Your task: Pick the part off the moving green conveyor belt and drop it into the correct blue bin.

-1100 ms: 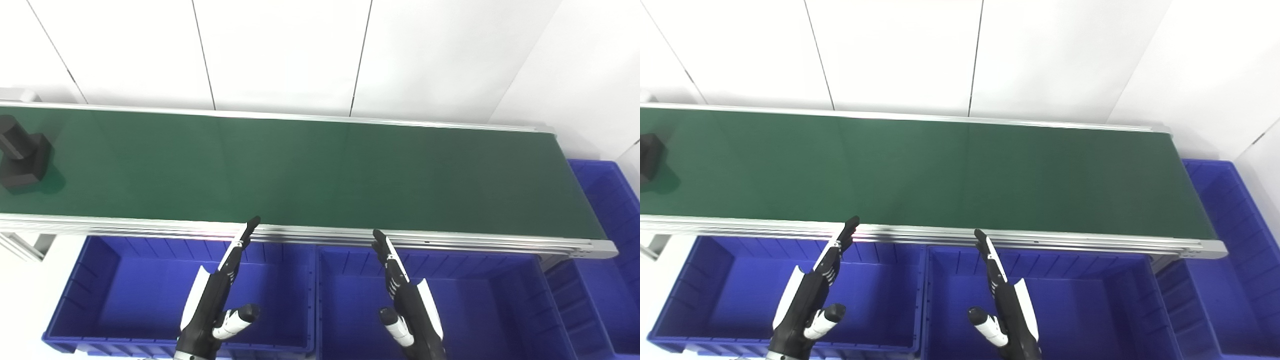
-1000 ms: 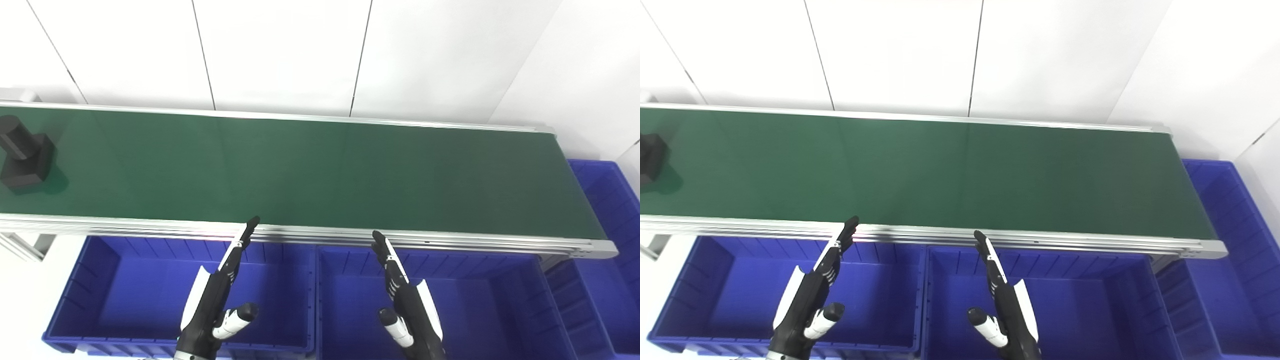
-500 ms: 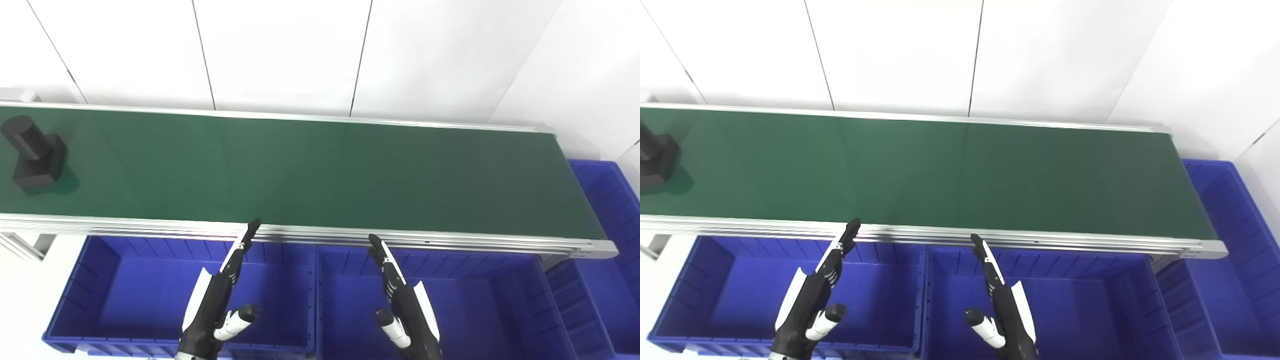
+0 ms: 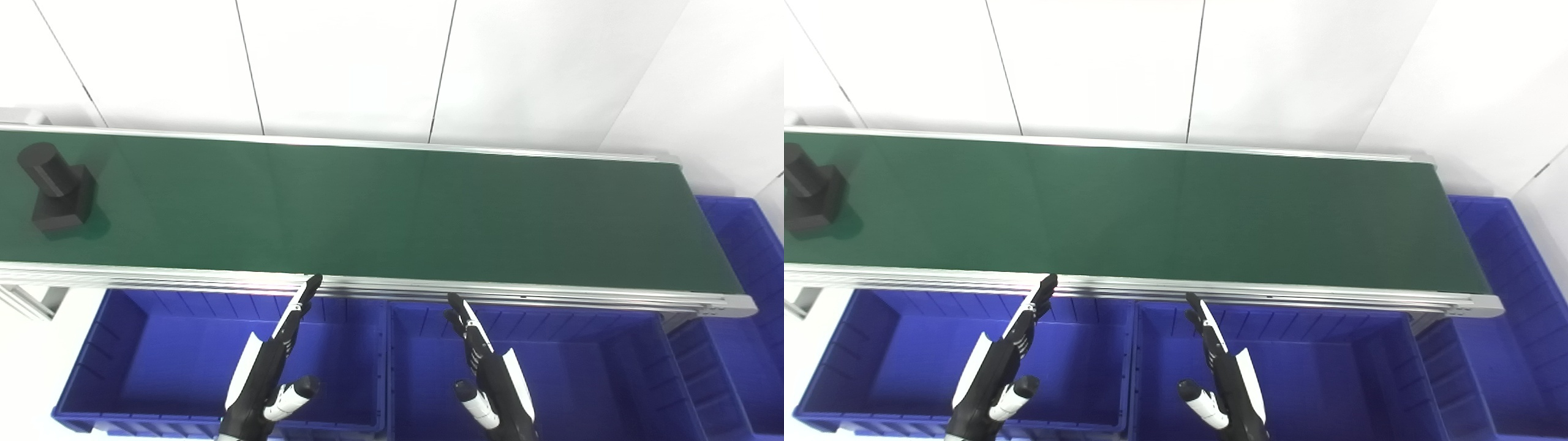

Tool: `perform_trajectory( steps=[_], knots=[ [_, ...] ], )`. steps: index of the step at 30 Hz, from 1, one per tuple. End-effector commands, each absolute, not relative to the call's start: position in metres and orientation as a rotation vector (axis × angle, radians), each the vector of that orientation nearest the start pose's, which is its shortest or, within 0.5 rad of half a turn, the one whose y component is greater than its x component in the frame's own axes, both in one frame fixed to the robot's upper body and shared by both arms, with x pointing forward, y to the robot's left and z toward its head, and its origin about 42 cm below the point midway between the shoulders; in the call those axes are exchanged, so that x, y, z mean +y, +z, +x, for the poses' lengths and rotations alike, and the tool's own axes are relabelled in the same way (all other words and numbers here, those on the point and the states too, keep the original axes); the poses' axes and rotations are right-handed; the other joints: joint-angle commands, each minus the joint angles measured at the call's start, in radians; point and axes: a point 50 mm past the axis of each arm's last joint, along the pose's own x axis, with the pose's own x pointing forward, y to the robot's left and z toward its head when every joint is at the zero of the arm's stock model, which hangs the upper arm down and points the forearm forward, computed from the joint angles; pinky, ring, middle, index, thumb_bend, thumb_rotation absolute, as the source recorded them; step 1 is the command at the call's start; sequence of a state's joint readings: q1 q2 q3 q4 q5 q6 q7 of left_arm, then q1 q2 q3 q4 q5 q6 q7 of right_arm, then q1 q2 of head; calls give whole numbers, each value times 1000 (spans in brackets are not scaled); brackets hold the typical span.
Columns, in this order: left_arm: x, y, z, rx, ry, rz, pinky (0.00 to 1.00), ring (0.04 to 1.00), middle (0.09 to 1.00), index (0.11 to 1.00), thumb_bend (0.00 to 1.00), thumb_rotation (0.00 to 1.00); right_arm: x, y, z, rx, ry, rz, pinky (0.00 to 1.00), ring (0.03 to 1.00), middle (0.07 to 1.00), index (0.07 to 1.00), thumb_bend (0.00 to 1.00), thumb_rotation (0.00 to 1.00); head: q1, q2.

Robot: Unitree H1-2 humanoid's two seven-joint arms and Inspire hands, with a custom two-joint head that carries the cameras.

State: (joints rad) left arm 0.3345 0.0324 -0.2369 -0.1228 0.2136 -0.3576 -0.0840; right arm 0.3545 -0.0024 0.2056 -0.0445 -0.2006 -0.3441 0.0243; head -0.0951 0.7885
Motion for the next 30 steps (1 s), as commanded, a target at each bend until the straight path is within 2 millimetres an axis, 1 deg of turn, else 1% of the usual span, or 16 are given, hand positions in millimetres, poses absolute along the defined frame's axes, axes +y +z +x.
perform_trajectory(
  steps=[1,14,30],
  knots=[
    [163,87,167,-201,-290,158,983,996,985,963,796,957,-164,64,161,-103,179,-128,961,943,973,968,938,940,1,1],
    [165,85,166,-189,-288,162,973,989,977,956,801,958,-162,65,161,-95,180,-127,956,936,969,967,926,939,-2,-1],
    [165,85,165,-189,-291,158,970,984,974,951,797,946,-160,64,161,-92,178,-125,946,931,963,958,947,941,-4,-3]
  ],
)
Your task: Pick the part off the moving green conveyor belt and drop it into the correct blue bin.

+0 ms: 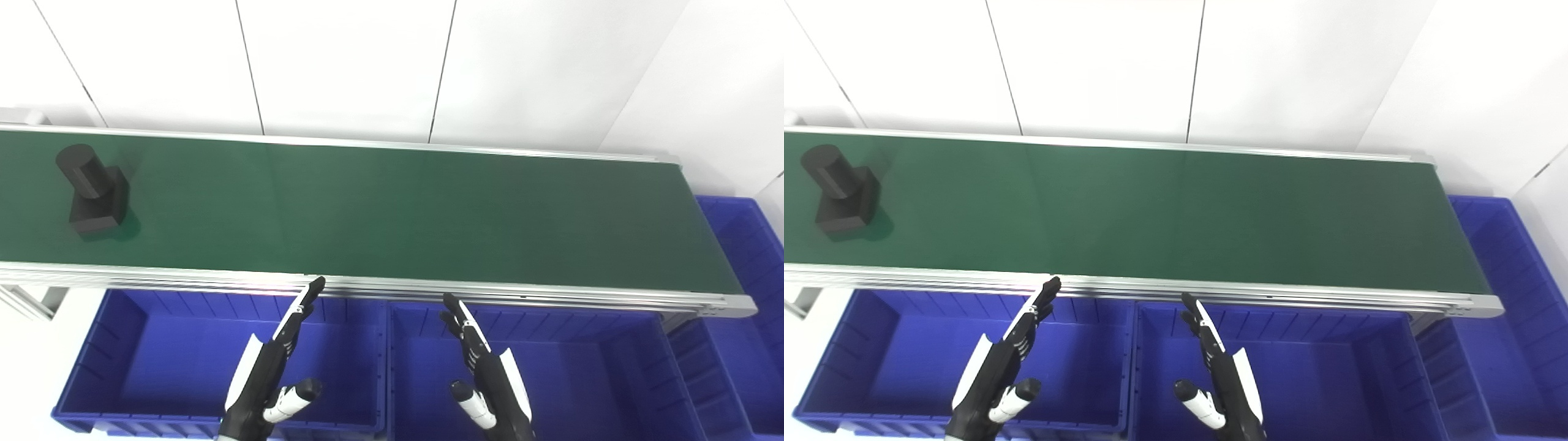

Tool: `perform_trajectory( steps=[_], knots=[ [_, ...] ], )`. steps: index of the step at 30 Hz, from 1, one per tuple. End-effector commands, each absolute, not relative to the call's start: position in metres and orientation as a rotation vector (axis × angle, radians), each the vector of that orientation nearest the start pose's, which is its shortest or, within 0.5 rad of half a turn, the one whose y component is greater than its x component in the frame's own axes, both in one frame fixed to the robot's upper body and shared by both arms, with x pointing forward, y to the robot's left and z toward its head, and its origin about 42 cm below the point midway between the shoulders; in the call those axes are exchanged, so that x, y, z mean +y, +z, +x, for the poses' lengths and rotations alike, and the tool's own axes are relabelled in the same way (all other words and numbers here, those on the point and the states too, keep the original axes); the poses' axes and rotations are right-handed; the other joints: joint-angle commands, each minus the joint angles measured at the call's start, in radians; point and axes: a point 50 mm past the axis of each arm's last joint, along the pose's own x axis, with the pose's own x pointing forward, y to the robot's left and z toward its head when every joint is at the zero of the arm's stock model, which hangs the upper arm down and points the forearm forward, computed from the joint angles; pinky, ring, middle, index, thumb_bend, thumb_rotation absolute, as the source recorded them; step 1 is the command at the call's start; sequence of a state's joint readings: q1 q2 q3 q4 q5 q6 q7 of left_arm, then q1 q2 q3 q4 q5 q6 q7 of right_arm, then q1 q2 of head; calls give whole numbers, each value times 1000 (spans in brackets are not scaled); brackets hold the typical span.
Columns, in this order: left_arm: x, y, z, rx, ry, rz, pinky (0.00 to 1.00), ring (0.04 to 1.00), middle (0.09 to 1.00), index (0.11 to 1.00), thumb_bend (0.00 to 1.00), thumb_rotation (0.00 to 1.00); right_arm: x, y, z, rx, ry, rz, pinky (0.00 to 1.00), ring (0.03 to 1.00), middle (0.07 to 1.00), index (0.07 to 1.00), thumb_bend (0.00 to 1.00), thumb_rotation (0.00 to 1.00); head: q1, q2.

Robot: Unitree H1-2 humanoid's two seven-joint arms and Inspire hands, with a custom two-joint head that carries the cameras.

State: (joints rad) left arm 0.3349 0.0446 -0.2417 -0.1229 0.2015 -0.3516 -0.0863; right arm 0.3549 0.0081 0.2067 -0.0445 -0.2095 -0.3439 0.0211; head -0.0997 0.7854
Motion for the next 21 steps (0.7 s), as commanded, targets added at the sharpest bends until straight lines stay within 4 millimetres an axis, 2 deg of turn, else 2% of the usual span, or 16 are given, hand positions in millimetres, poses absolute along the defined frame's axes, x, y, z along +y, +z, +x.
perform_trajectory(
  steps=[1,21],
  knots=[
    [165,85,165,-190,-291,158,967,983,973,951,799,946,-160,64,161,-91,179,-124,948,932,964,960,944,940,0,1],
    [165,85,166,-186,-292,167,972,988,976,951,802,955,-159,65,162,-95,180,-128,948,925,962,958,944,942,-2,0]
  ],
)
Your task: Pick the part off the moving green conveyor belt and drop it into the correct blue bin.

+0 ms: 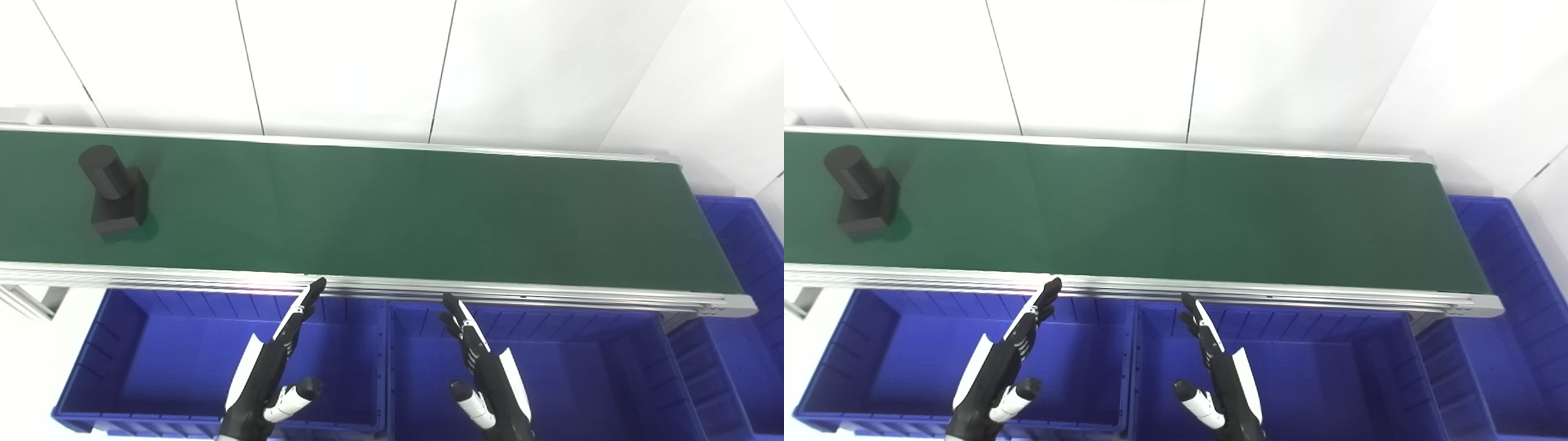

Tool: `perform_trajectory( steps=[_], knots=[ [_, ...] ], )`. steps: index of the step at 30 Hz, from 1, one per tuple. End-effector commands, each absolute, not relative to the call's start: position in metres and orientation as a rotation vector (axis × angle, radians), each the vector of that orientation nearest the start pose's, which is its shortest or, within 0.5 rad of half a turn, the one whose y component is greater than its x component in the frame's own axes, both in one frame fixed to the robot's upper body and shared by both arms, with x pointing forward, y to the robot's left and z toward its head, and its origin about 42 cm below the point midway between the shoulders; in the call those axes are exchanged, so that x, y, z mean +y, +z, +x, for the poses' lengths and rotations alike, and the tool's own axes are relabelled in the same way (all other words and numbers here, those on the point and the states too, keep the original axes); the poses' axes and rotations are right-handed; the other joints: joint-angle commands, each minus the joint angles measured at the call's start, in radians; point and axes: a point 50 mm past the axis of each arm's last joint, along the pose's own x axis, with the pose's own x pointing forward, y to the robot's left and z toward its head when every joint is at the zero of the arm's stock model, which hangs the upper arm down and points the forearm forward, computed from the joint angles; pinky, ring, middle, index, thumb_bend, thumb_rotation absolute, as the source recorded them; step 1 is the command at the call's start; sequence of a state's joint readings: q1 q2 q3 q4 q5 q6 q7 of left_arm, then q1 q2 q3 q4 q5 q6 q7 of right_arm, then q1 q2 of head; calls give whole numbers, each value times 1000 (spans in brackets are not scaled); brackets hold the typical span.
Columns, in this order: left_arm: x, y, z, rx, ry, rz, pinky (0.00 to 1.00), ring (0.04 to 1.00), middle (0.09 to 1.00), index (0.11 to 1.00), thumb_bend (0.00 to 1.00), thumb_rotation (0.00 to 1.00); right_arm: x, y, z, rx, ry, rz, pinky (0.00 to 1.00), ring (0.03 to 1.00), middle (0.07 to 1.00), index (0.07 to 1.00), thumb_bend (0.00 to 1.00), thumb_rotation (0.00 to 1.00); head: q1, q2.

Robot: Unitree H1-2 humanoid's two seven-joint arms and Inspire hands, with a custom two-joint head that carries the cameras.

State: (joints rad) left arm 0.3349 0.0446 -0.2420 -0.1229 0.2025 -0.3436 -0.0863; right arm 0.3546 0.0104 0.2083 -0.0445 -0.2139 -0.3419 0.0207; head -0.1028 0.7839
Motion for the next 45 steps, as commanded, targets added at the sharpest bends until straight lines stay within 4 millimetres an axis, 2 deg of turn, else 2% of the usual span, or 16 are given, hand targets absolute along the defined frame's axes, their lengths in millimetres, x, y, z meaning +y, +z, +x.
perform_trajectory(
  steps=[1,9,14,17,20,21,30,42,45],
  knots=[
    [165,85,166,-187,-292,167,970,987,975,951,799,953,-159,65,162,-95,180,-129,944,923,961,958,943,943,1,2],
    [166,83,167,-182,-290,157,969,985,975,950,796,937,-158,64,162,-93,182,-127,943,928,963,959,949,947,-1,0],
    [165,82,166,-185,-291,159,962,982,973,949,796,937,-158,62,161,-90,184,-121,954,930,964,960,947,940,6,-21],
    [164,79,166,-195,-294,173,954,977,972,953,786,937,-158,58,160,-87,180,-112,960,935,962,954,951,928,16,-45],
    [163,75,164,-195,-296,172,944,968,969,954,786,930,-159,54,157,-84,184,-115,961,944,963,955,949,929,24,-90],
    [163,73,163,-195,-296,169,944,967,969,953,786,928,-160,51,156,-82,185,-115,959,946,964,955,947,928,27,-116],
    [163,62,161,-183,-288,170,904,947,959,940,837,928,-162,41,151,-78,202,-112,948,941,986,968,903,898,24,-174],
    [162,62,161,-185,-284,185,896,943,953,936,863,935,-162,39,151,-77,199,-120,924,929,981,968,940,898,24,-180],
    [161,61,161,-182,-286,188,898,944,951,936,864,934,-162,37,152,-75,198,-121,921,925,977,963,934,902,30,-192]
  ],
)
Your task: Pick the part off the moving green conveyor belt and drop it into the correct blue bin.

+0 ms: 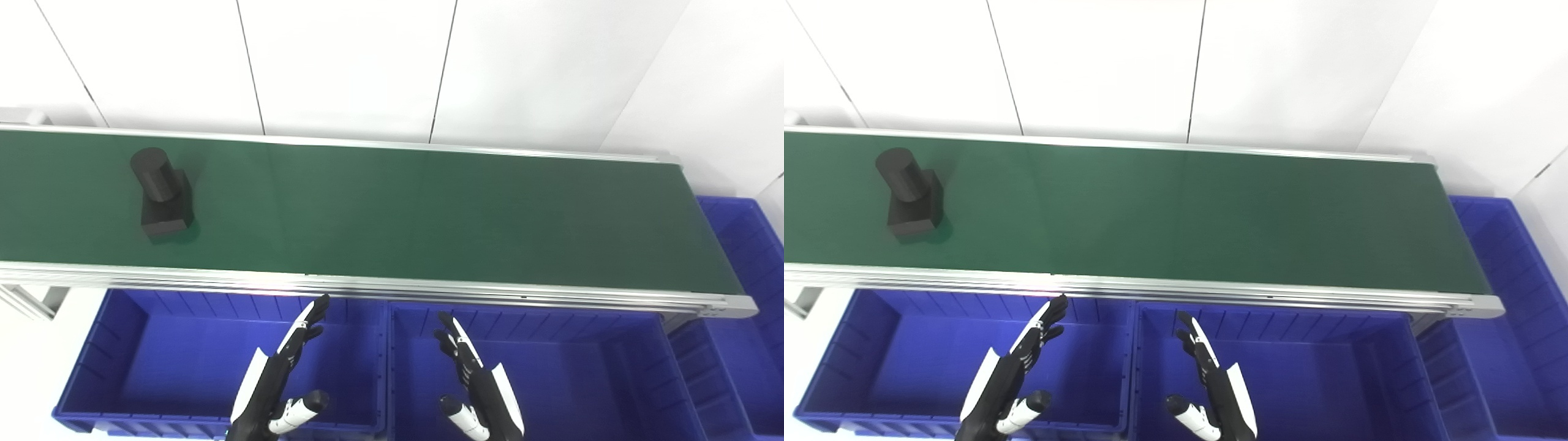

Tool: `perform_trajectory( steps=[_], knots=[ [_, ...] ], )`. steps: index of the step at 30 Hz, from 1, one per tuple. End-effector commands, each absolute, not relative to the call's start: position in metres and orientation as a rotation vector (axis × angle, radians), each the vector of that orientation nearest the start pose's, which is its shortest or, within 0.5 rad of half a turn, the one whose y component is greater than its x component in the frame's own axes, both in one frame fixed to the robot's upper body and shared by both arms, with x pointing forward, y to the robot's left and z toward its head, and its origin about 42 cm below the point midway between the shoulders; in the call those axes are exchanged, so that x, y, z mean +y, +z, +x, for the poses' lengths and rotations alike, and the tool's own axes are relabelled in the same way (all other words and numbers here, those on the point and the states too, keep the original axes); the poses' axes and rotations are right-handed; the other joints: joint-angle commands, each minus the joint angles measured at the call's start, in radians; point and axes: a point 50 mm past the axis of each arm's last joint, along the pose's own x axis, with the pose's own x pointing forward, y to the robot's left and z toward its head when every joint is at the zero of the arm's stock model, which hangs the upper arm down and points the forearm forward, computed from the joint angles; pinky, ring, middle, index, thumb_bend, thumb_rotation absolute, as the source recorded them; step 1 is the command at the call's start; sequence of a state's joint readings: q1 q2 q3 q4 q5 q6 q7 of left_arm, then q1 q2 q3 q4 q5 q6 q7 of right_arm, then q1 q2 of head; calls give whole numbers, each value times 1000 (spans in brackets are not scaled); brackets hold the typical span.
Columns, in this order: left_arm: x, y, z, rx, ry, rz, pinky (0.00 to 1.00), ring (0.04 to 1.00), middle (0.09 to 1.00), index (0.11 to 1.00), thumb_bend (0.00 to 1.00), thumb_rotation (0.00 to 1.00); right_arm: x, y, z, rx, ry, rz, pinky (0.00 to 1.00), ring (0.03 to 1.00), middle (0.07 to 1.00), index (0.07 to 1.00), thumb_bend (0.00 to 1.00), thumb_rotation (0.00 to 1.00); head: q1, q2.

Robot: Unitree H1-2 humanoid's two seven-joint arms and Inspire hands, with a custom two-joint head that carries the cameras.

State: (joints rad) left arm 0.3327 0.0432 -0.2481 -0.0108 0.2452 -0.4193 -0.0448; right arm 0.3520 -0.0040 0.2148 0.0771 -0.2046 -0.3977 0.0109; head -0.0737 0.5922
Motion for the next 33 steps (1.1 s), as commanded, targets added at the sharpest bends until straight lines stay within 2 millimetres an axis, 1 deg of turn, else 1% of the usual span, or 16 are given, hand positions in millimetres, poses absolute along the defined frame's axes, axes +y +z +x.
perform_trajectory(
  steps=[1,3,4,6,7,10,11,12,13,14,15,20,24,27,30,33],
  knots=[
    [161,60,161,-181,-286,189,899,945,951,936,863,934,-162,36,152,-74,197,-120,922,925,976,962,936,902,2,-2],
    [160,59,161,-181,-289,197,897,945,952,936,865,940,-163,35,152,-72,192,-113,927,927,974,957,948,901,11,-10],
    [159,58,161,-178,-290,199,895,945,951,935,865,941,-163,34,152,-69,192,-110,930,928,974,956,951,901,21,-23],
    [158,56,161,-173,-289,201,891,946,951,933,877,940,-164,32,152,-63,192,-106,940,932,975,956,958,902,25,-38],
    [158,54,161,-170,-287,203,890,945,951,933,879,939,-165,30,152,-60,193,-107,942,933,975,956,959,902,26,-53],
    [157,52,161,-164,-284,201,861,932,942,923,879,924,-165,29,151,-53,194,-110,942,934,977,956,961,908,26,-63],
    [157,51,161,-162,-283,201,853,928,939,921,879,922,-165,28,152,-51,194,-110,942,935,977,954,960,905,27,-82],
    [157,50,161,-161,-283,203,845,924,936,918,883,921,-165,27,152,-49,195,-112,936,935,977,954,953,904,27,-82],
    [157,49,162,-160,-284,208,844,923,936,917,884,922,-166,26,152,-49,198,-117,934,935,977,954,953,904,34,-92],
    [156,49,162,-160,-285,211,839,921,936,919,888,926,-166,26,152,-48,199,-120,931,934,977,955,952,904,34,-92],
    [156,48,162,-160,-285,219,835,920,937,920,890,929,-166,26,152,-48,200,-121,929,932,977,955,951,904,45,-101],
    [153,46,161,-157,-281,218,823,913,923,907,899,930,-169,23,151,-39,199,-119,945,931,980,958,945,888,77,-112],
    [149,44,161,-149,-283,214,827,918,917,899,911,923,-173,22,152,-35,196,-121,965,937,984,965,955,890,130,-124],
    [147,43,162,-147,-282,213,813,908,910,889,917,915,-176,22,153,-37,200,-130,980,943,990,972,955,902,147,-125],
    [144,42,163,-145,-282,209,799,898,907,885,927,913,-179,22,153,-37,199,-132,991,946,992,973,957,905,183,-124],
    [141,42,162,-142,-282,205,797,893,903,882,952,907,-181,22,154,-39,200,-135,1000,954,997,980,950,912,205,-124]
  ],
)
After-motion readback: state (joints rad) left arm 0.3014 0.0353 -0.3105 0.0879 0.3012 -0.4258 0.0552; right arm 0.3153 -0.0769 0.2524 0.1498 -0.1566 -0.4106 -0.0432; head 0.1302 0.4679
